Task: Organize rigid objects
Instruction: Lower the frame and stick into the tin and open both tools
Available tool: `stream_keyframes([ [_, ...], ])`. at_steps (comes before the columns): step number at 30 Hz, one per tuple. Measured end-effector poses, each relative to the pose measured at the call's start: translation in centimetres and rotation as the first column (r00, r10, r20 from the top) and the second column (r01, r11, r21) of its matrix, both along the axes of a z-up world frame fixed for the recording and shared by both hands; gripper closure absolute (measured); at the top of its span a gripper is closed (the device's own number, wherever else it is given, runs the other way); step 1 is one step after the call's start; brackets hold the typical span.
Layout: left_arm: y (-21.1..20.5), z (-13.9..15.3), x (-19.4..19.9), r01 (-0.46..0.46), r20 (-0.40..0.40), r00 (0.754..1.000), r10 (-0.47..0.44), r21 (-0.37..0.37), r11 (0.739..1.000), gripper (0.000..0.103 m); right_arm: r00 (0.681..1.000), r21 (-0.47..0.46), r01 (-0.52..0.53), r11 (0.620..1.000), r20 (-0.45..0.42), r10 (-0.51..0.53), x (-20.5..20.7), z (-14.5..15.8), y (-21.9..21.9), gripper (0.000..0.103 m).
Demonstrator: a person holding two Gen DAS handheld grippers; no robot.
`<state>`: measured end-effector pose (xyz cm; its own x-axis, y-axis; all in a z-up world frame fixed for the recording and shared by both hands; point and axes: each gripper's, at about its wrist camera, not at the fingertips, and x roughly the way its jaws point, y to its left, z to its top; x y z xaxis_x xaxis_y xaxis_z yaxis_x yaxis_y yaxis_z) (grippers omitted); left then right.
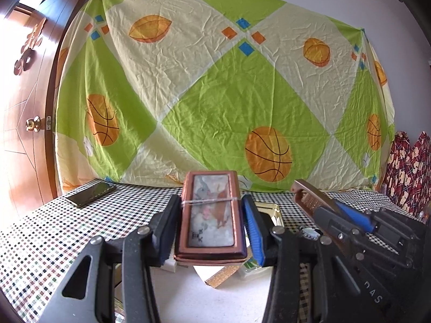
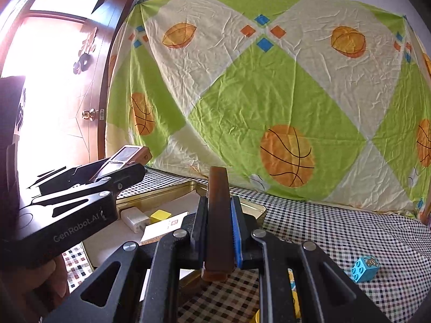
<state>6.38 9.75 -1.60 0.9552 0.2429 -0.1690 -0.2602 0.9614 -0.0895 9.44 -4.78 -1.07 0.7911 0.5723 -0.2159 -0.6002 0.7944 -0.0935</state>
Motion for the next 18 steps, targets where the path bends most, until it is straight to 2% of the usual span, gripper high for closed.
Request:
stream_keyframes([
  [10,3.1,0.0,1.3,0.013,-0.088,0.996,-0.018,-0.064,0.998,0.057,0.999,-0.027,-0.017,1.000,-0.043,0.015,1.1,-0.3,1.8,0.086],
  [13,3.4,-0.1,2.1,0.023,-0.126,0.992,-0.031,-0.064,0.998,0.057,0.996,-0.032,-0.017,0.999,-0.087,0.014,2.2,-0.3,2.4,0.086],
  [14,3.4,-0.1,2.4,0.026,-0.165,0.985,-0.039,-0.080,0.996,0.057,0.994,-0.034,-0.017,0.999,-0.106,0.013,2.6,-0.3,2.6,0.086],
  [18,3.6,-0.5,3.4,0.025,-0.221,0.975,-0.037,-0.060,0.998,0.057,0.987,-0.042,-0.009,0.999,-0.160,0.002,4.4,-0.2,3.5,0.086],
])
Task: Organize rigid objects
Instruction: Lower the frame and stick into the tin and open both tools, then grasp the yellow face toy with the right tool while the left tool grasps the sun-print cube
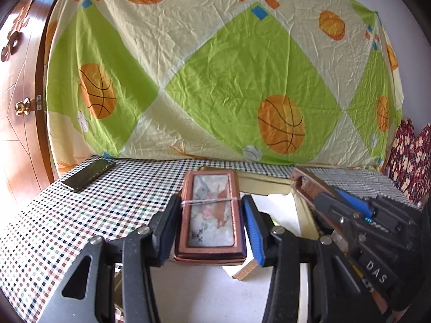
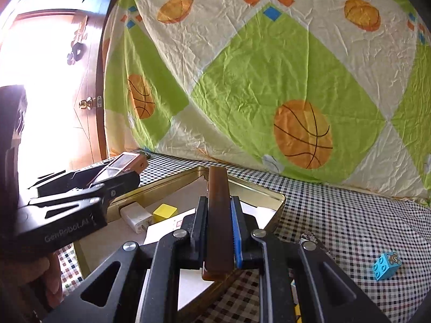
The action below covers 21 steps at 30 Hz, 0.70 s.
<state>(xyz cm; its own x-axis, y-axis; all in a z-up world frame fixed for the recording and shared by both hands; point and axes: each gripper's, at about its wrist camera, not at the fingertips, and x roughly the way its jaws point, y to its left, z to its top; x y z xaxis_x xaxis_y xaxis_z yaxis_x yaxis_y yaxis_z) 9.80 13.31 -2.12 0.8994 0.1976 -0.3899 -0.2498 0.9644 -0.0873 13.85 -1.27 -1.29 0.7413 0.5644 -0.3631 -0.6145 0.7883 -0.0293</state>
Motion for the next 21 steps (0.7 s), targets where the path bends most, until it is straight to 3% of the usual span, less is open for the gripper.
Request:
stream_keyframes([
  [6,0.8,-0.7,1.1,-0.004,-0.060,0.998,0.005,0.013,1.000,0.057,0.999,-0.034,0.011,0.999,-0.043,-0.013,1.9,-0.4,1.8,0.086],
  [13,1.1,-1.3,1.9,-0.022,-0.093,0.995,0.025,0.029,0.999,0.054,0.996,-0.053,-0.044,0.998,-0.084,0.040,2.5,-1.1,3.3,0.085],
  [14,1.0,-1.3,1.8,-0.033,-0.090,0.995,0.037,0.037,0.999,0.041,0.996,-0.054,-0.038,0.998,-0.083,0.034,2.4,-1.1,3.2,0.079],
  [15,1.0,-1.2,1.6,-0.039,-0.083,0.996,0.043,0.040,0.998,0.034,0.996,-0.050,-0.032,0.998,-0.080,0.028,2.3,-1.1,3.0,0.063],
  [18,0.9,-0.9,0.5,-0.059,-0.048,0.997,0.060,0.039,0.998,0.017,0.998,0.003,-0.008,1.000,-0.058,0.008,1.5,-0.3,0.6,0.035],
  [21,0.5,-0.6,-0.8,-0.066,-0.016,0.998,0.067,0.053,0.996,0.004,0.999,-0.019,0.048,0.999,-0.007,-0.048,0.6,0.0,-2.8,0.031],
])
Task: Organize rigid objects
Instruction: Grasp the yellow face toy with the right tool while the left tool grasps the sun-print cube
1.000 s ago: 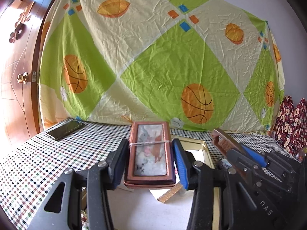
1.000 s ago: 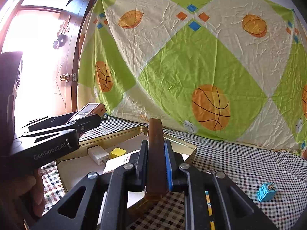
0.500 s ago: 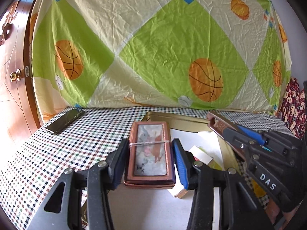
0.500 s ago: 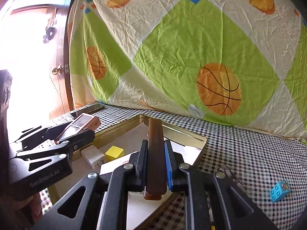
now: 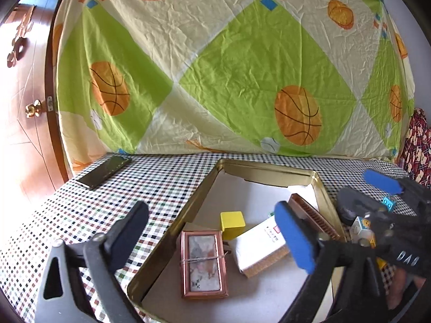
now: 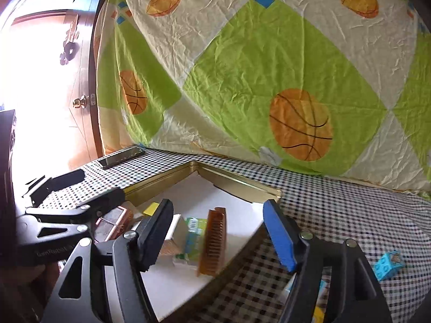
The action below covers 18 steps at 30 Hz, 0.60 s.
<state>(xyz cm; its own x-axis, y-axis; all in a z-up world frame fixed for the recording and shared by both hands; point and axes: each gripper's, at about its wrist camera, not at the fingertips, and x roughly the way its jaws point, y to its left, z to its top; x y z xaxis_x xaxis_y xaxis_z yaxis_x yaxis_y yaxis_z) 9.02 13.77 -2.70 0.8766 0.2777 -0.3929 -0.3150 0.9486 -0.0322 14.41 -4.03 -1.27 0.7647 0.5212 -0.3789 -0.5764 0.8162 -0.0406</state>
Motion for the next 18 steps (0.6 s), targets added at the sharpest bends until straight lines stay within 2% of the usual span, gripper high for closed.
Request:
stream_keyframes([
  [4,-1.1,0.1,-0.8,0.017,0.019,1.000,-0.017,-0.023,1.000,0.001,0.994,-0.010,0.103,0.995,-0.032,-0.103,0.8,-0.5,-5.4,0.031],
  [7,-3.1,0.1,-0.9,0.053,0.022,0.998,-0.053,-0.021,0.998,0.001,0.979,0.023,0.183,0.983,-0.100,-0.180,2.1,-1.3,-9.5,0.031],
  [10,-5.4,0.2,-0.7,0.099,0.023,0.995,-0.098,-0.002,0.995,0.001,0.963,0.041,0.218,0.975,-0.173,-0.208,2.8,-2.0,-11.7,0.031],
  [12,-6.6,0.4,-0.6,0.111,0.025,0.993,-0.112,0.009,0.994,0.001,0.957,0.048,0.215,0.975,-0.209,-0.201,2.8,-2.2,-12.0,0.031],
  [18,-8.3,0.4,0.0,0.125,0.018,0.992,-0.125,0.005,0.992,0.001,0.939,-0.063,0.109,0.992,-0.320,-0.123,2.3,-3.8,-7.8,0.031],
])
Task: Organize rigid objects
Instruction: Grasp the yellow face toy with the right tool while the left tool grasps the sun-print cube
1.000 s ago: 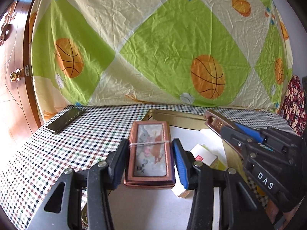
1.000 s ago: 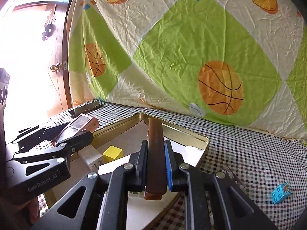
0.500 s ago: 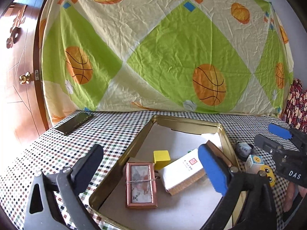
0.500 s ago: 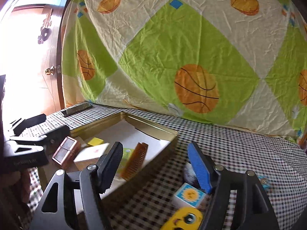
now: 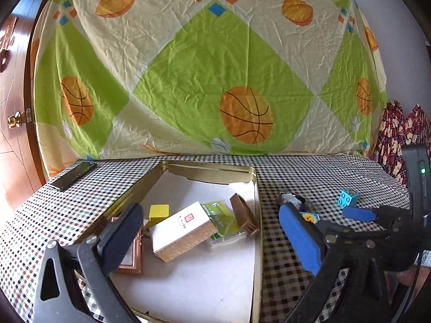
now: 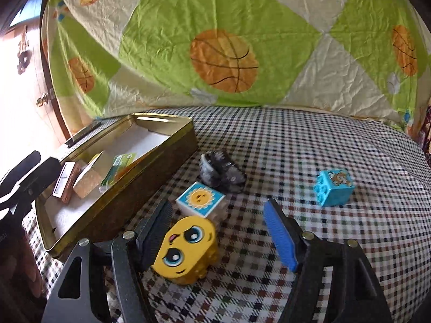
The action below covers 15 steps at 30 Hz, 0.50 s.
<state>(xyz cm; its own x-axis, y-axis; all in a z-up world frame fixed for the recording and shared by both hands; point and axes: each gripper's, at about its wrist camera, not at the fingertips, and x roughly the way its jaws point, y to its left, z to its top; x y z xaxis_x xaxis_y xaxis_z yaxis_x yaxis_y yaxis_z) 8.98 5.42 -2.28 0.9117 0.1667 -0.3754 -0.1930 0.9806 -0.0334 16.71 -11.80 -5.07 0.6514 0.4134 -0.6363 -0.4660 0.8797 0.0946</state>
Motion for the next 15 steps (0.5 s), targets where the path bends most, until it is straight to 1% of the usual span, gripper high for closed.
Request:
stream_keyframes([
  [2,-0.3,0.0,0.1,0.004,-0.003,1.000,-0.004,0.005,1.000,0.001,0.999,-0.042,-0.030,0.999,-0.046,0.028,0.0,-0.7,1.4,0.031],
  [4,-0.5,0.0,0.1,0.009,-0.003,1.000,-0.009,0.005,1.000,0.001,0.997,-0.086,-0.034,0.996,-0.072,0.028,0.1,-1.3,2.1,0.031],
  [6,-0.7,0.1,0.0,0.017,-0.005,1.000,-0.017,0.001,1.000,0.001,0.996,-0.089,-0.031,0.996,-0.083,0.023,0.2,-1.6,1.9,0.031],
  [7,-0.9,0.1,0.1,0.023,-0.006,1.000,-0.023,0.001,1.000,0.001,0.996,-0.096,-0.033,0.995,-0.091,0.024,0.2,-1.8,1.8,0.033],
  [8,-1.0,0.1,0.1,0.029,-0.008,1.000,-0.029,0.000,1.000,0.001,0.994,-0.104,-0.044,0.994,-0.106,0.032,0.3,-2.0,1.8,0.045],
  [9,-1.2,0.2,0.2,0.037,-0.009,0.999,-0.037,-0.001,0.999,0.001,0.993,-0.102,-0.048,0.994,-0.111,0.037,0.3,-2.1,1.5,0.049],
  [11,-1.6,0.3,0.4,0.048,-0.014,0.999,-0.048,0.002,0.999,0.001,0.994,-0.093,-0.053,0.994,-0.099,0.044,0.0,-1.9,1.1,0.049],
  [12,-1.9,0.3,0.5,0.055,-0.013,0.998,-0.055,0.001,0.998,0.001,0.996,-0.081,-0.051,0.995,-0.079,0.045,-0.3,-1.6,0.7,0.049],
  [15,-2.8,0.5,0.9,0.080,-0.020,0.997,-0.080,-0.002,0.997,0.001,1.000,-0.065,0.000,0.998,-0.016,-0.001,-0.8,-0.8,-1.0,0.049],
])
